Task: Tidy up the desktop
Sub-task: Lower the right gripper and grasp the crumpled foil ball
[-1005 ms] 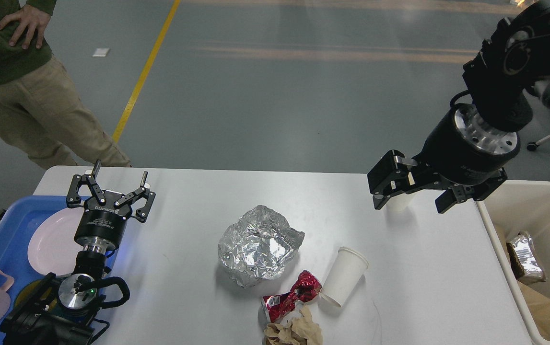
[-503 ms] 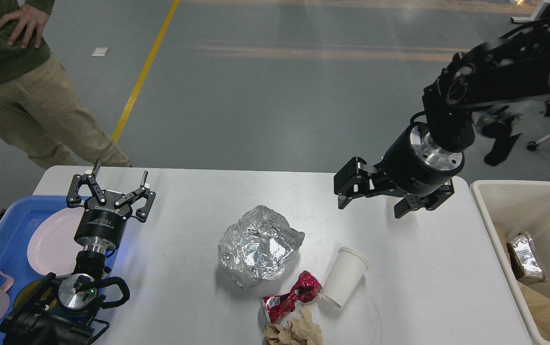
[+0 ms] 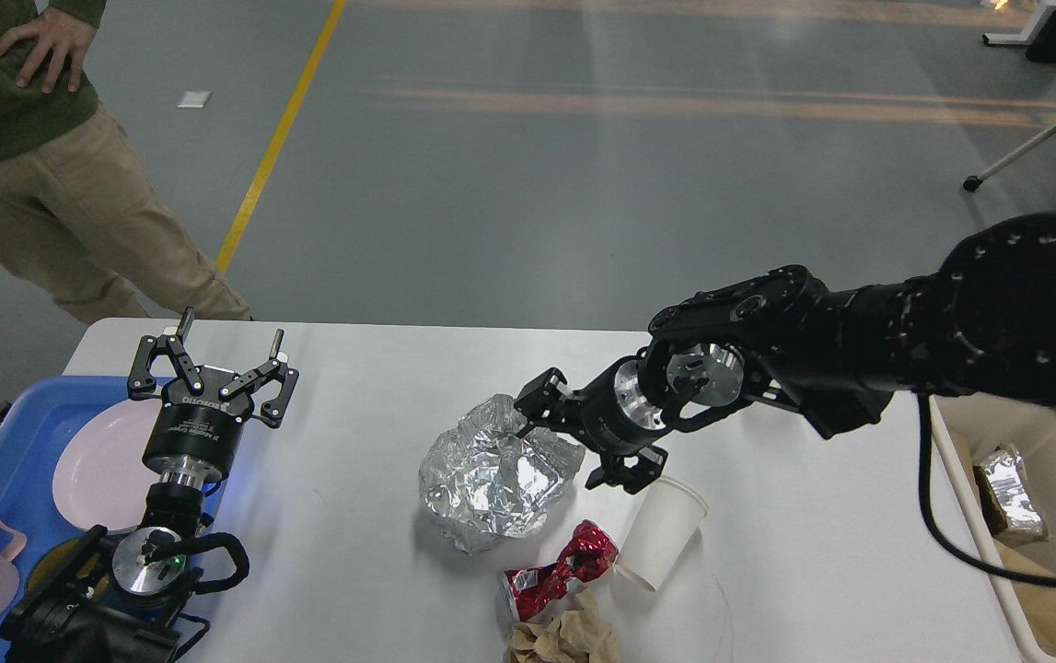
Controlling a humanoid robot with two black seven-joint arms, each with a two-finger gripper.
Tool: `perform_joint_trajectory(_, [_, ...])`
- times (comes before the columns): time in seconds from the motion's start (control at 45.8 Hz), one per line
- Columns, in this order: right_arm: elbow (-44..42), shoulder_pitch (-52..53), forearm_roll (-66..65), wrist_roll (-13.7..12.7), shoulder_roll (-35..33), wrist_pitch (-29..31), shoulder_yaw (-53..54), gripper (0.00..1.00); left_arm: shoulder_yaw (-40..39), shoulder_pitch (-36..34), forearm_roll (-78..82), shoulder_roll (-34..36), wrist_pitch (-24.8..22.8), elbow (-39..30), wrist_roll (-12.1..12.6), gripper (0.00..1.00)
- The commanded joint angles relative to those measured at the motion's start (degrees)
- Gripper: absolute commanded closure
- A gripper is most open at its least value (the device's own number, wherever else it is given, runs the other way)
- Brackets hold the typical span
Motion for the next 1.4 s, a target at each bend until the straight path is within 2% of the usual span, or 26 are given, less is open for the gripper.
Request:
perform_joint_trajectory(0.0, [-8.16, -7.24, -0.25, -0.04, 2.84, -0.46, 0.6, 0.02, 0.0, 0.0, 0.0, 0.0, 0.0, -0.01, 0.0, 0.04])
perform_joint_trajectory(0.131, [-15.99, -13.22, -0.43, -0.04, 5.3, -1.16, 0.69, 0.02, 0.0, -0.09, 0.0, -0.08, 0.0, -0.01, 0.0, 0.04])
perform_joint_trajectory(0.24, [-19.25, -15.43, -0.52, -0.04, 6.54, -2.39, 0.69, 0.02, 0.0, -0.09, 0.0, -0.09, 0.0, -0.01, 0.0, 0.04])
perform_joint_trajectory(0.35, [-19.69, -16.83, -0.69, -0.04, 6.54, -5.2, 0.78, 0.02, 0.0, -0.09, 0.0, -0.09, 0.0, -0.01, 0.0, 0.04])
perform_joint_trajectory(0.612, [-19.6, -18.42, -4.74, 0.05, 6.45, -5.82, 0.95, 0.02, 0.0, -0.09, 0.0, -0.09, 0.0, -0.01, 0.0, 0.04])
perform_joint_trajectory(0.678, [-19.6, -18.51, -4.74, 0.05, 6.45, -5.91, 1.65, 0.06, 0.0, -0.09, 0.0, -0.08, 0.0, -0.01, 0.0, 0.04])
perform_joint_trajectory(0.809, [-19.6, -18.86, -4.82, 0.05, 6.45, -6.78, 2.62, 0.08, 0.0, -0.09, 0.0, -0.09, 0.0, -0.01, 0.0, 0.04])
perform_joint_trajectory(0.918, [-19.52, -19.3, -4.74, 0.05, 6.45, -6.96, 3.15, 0.18, 0.0, -0.09, 0.0, -0.09, 0.0, -0.01, 0.0, 0.04])
perform_joint_trajectory(1.005, [-19.52, -19.56, -4.82, 0.13, 6.45, -6.96, 3.33, 0.32, 0.0, -0.09, 0.0, -0.09, 0.0, -0.01, 0.0, 0.04])
perform_joint_trajectory(1.115, [-19.6, -20.0, -4.82, 0.13, 6.36, -7.31, 3.41, 0.34, 0.0, -0.09, 0.0, -0.09, 0.0, -0.01, 0.0, 0.04])
perform_joint_trajectory(1.268, [-19.6, -20.79, -4.91, 0.22, 6.36, -8.72, 4.73, 0.6, 0.0, -0.09, 0.0, -0.09, 0.0, -0.01, 0.0, 0.04])
perform_joint_trajectory(1.333, [-19.6, -20.88, -4.91, 0.13, 6.36, -8.81, 4.91, 0.75, 0.0, -0.09, 0.0, -0.09, 0.0, -0.01, 0.0, 0.04])
perform_joint_trajectory(1.377, [-19.69, -20.88, -4.91, 0.13, 6.36, -8.81, 4.91, 0.8, 0.0, -0.09, 0.0, -0.09, 0.0, -0.01, 0.0, 0.04])
